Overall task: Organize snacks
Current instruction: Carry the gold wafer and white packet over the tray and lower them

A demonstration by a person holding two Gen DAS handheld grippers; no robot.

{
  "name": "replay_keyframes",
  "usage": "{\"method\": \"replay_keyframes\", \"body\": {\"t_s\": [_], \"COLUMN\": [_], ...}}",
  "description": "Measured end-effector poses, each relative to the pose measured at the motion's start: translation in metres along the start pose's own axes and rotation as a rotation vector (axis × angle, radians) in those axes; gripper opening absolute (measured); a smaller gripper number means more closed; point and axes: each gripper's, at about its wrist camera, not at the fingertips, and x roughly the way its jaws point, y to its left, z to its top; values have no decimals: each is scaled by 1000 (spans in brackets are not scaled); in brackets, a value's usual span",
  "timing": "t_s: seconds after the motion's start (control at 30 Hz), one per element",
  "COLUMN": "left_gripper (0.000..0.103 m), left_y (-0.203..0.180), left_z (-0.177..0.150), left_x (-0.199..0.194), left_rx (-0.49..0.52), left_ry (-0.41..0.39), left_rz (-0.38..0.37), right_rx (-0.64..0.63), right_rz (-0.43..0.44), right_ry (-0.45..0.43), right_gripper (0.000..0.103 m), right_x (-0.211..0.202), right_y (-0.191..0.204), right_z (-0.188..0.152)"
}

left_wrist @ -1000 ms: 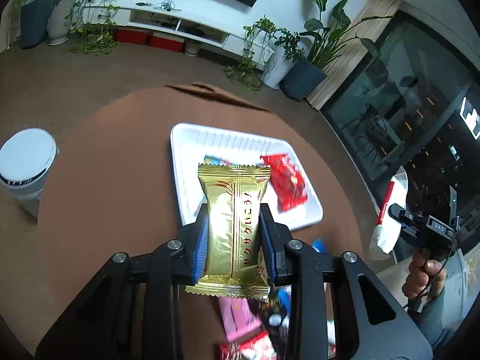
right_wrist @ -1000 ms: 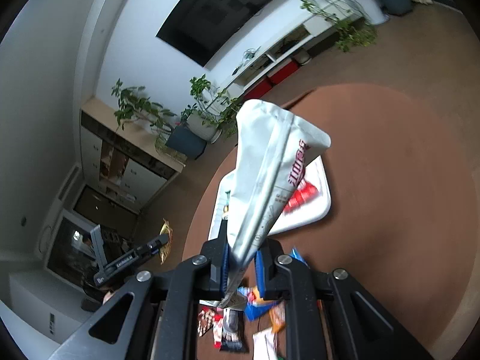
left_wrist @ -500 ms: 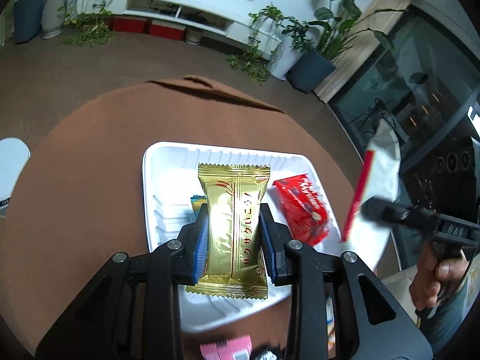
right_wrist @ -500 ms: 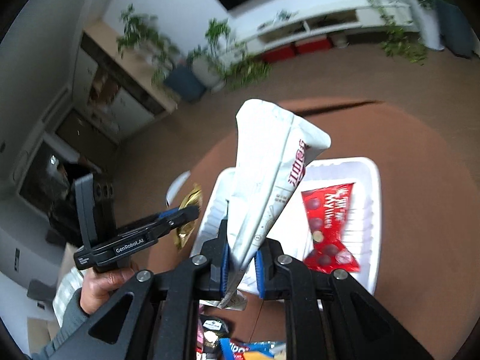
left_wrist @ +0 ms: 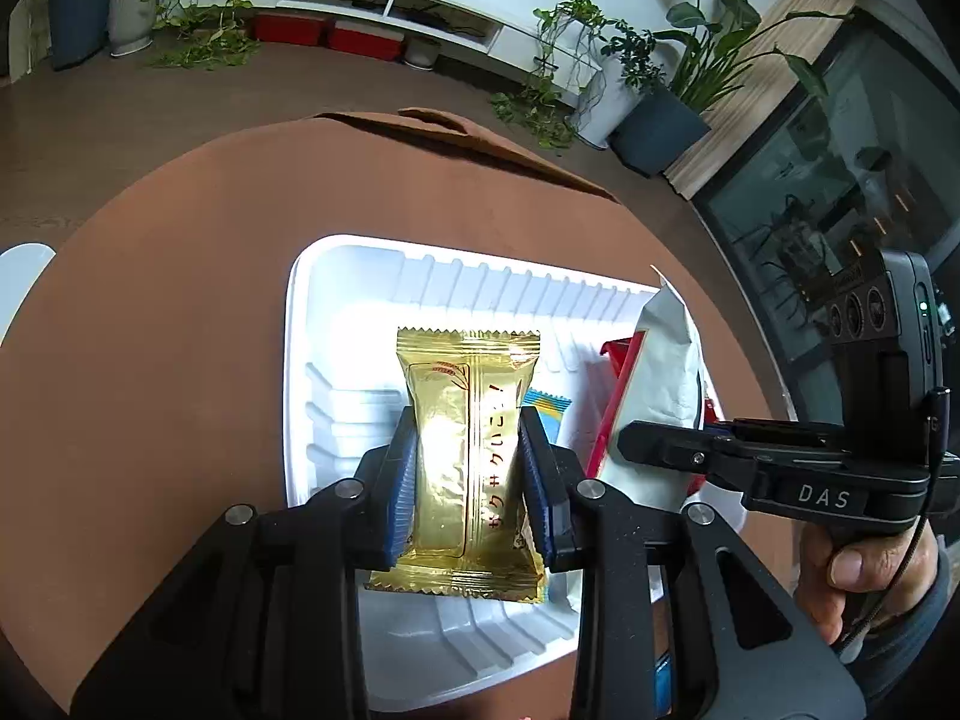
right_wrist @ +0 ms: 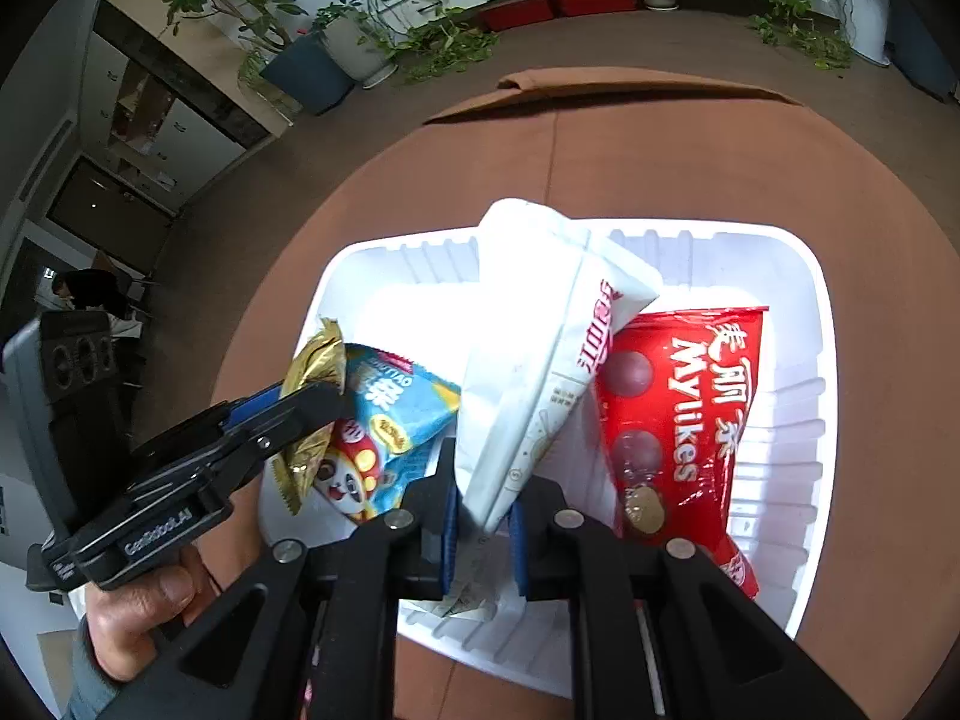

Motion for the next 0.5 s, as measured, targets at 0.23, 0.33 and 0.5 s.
{"method": "replay_keyframes", "body": {"t_s": [0.23, 0.33, 0.5], "left_gripper": [34, 46, 53], "left_y": [-1, -5, -13], "left_z": [6, 3, 2], "left_x": [24, 33, 40], "left_rx": [-17, -18, -22], "left_ry": [29, 50, 47], "left_rz": [25, 36, 36], "right_rx": [22, 23, 11], "right_rz": [6, 4, 3], "right_ry": [-9, -13, -28], "right_gripper": [15, 16, 21], "right_x": [14, 20, 13], "right_y": [-7, -8, -8], "right_z": [9, 12, 4]}}
